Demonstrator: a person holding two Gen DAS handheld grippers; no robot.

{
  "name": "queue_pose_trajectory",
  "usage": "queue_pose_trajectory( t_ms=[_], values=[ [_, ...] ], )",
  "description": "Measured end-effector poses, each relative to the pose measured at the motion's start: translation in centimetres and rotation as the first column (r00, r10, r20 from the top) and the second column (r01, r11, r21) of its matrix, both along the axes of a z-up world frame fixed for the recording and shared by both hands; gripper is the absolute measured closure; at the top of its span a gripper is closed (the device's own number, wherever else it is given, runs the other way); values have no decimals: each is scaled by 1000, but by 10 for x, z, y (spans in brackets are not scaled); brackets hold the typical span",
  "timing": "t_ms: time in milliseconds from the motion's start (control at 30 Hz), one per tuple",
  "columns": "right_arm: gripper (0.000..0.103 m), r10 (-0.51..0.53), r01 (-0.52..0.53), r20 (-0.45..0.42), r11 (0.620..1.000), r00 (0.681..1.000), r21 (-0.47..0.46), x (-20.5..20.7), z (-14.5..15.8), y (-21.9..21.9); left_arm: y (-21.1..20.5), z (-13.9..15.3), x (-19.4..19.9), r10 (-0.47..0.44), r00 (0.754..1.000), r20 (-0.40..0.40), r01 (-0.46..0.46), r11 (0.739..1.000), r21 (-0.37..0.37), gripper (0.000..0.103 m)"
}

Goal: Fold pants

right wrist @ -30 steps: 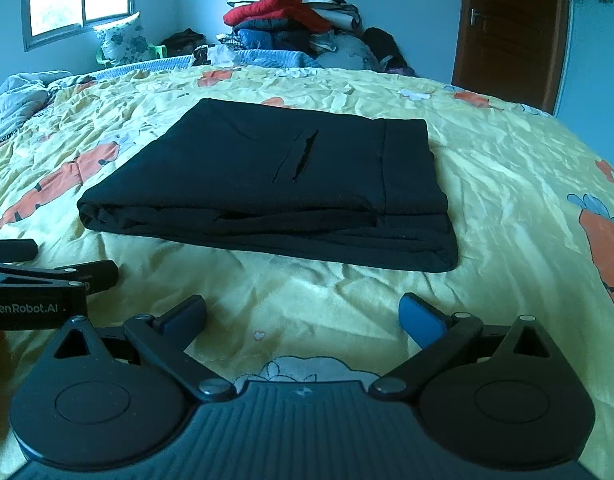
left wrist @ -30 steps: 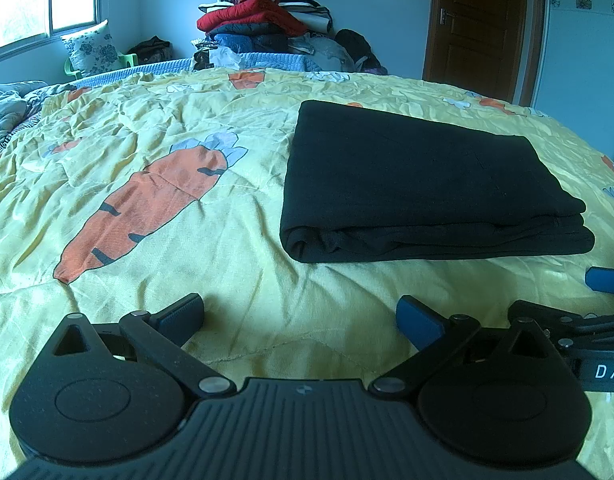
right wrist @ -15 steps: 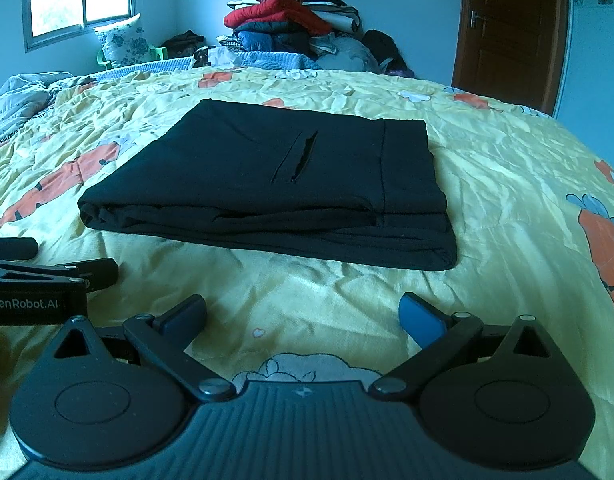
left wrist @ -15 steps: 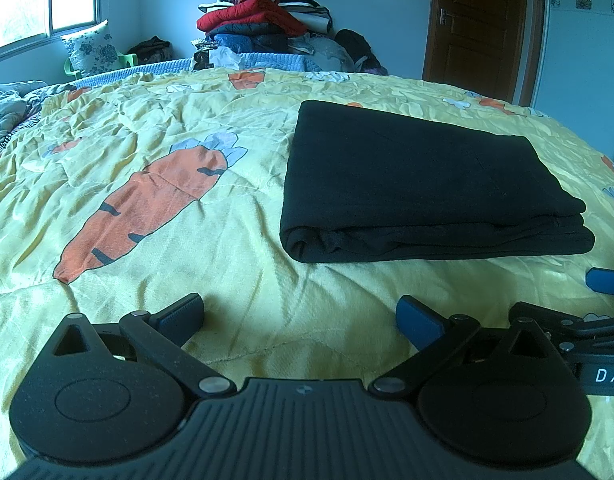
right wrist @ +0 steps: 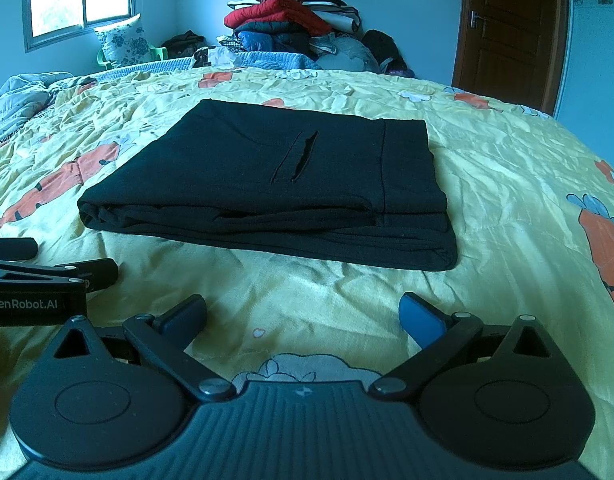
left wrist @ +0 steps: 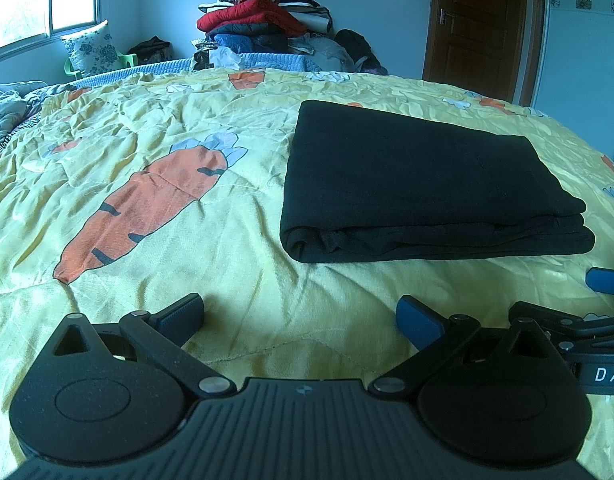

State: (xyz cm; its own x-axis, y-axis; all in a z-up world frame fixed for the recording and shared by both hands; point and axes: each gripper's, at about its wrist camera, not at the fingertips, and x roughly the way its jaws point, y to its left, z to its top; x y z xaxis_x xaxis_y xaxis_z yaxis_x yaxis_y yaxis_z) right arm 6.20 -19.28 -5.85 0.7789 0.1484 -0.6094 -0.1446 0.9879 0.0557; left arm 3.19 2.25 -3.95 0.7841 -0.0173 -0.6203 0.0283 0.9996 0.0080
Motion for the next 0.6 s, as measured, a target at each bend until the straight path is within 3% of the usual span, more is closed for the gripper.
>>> queue_pose_trajectory(
  t_ms=[600],
  values=[
    [0,-19,19,-2,1000,1000,0,2,0,1,0,0,0,0,1000,0,0,1000,0,0]
  ],
)
